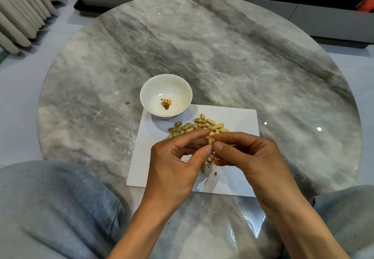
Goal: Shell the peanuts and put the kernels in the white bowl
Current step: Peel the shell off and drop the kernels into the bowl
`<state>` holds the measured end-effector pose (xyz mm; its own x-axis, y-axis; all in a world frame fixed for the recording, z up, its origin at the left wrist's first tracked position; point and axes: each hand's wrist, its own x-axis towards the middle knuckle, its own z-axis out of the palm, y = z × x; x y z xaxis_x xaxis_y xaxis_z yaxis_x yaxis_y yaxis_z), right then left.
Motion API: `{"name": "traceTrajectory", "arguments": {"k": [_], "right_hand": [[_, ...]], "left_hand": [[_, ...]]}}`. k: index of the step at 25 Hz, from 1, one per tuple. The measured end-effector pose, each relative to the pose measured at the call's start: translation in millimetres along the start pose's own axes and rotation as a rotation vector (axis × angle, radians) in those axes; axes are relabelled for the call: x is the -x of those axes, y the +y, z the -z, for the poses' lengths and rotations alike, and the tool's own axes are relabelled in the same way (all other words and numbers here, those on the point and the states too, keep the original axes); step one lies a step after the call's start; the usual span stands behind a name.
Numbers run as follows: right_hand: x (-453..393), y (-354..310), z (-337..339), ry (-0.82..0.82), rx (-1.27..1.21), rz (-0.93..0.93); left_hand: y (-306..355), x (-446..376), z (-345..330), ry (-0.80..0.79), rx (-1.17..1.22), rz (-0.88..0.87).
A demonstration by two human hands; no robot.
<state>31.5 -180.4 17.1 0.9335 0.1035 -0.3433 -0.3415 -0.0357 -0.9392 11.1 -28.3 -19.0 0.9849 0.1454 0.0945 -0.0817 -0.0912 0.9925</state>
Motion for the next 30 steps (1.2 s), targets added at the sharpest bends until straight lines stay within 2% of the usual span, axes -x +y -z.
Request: {"name": "traceTrajectory", "arguments": {"k": [5, 13, 19, 27, 29, 30], "right_hand": [[0.6, -0.6, 1.8, -0.041, 0.001, -0.004], [6.5, -1.1, -6.0, 0.038, 0.059, 0.174], [7.8, 8.1, -13.8, 0.175, 0.014, 0.199], [3.5, 14.7, -18.8, 0.173, -0.2, 0.057], [3.1, 18.0, -21.6, 0.171, -0.155, 0.115], [3.2, 21.1, -23.0, 0.185, -0.048, 0.199]], "left_hand": [[-4.7, -0.9, 5.3, -0.084, -0.059, -0.061], [-4.7, -1.5, 6.1, -0.064, 0.022, -0.026], [1.5, -0.2, -2.7, 0.04, 0.219, 0.151], [3.6, 1.6, -11.4, 0.112, 0.426, 0.417], [3.3, 1.5, -13.2, 0.149, 0.511, 0.503], [3.3, 1.1, -13.2, 0.166, 0.587, 0.556]]}}
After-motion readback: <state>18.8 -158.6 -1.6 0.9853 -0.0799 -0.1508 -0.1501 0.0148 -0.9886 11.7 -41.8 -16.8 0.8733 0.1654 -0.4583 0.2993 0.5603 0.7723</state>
